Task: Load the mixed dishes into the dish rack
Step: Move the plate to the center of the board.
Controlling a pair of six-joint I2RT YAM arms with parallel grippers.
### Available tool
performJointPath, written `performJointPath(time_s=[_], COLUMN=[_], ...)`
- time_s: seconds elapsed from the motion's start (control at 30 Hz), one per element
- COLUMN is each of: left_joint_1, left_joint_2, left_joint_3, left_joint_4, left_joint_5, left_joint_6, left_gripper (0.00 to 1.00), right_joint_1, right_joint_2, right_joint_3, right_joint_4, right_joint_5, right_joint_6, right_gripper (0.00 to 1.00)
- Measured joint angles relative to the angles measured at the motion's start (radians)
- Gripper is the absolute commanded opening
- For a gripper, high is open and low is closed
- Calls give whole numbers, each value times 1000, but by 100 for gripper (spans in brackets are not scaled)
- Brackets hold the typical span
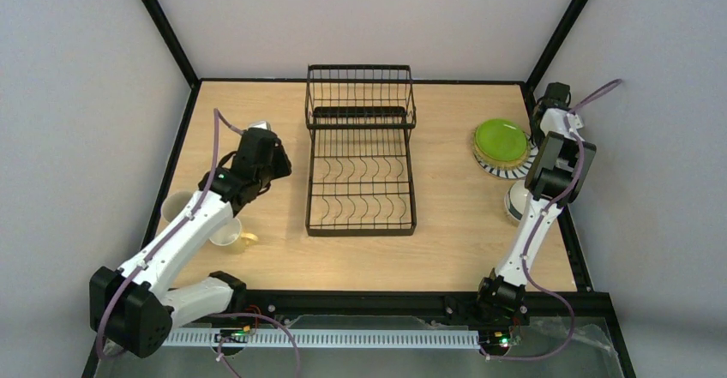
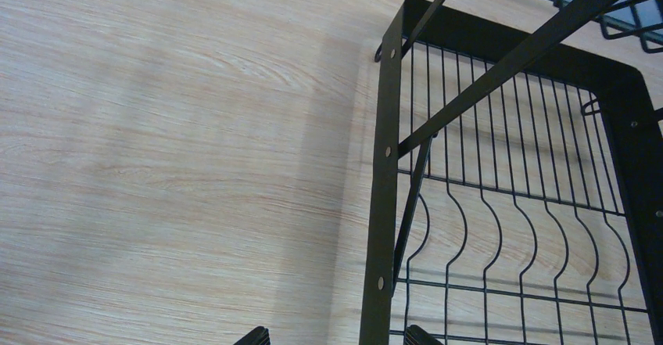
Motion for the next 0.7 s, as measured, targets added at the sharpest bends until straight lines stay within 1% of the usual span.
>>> performJointPath(time_s=[0.7], left_joint_1=[0], left_joint_2=[-77], left_joint_3=[0], left_joint_4=[-42], left_joint_5=[12], left_joint_6=[-1], left_gripper=[99], right_joint_1=[38], right_joint_2=[-35], right_joint_3=[-66], right_joint_4=[51], right_joint_5=[68], right_joint_6=[-3], right_gripper=[89])
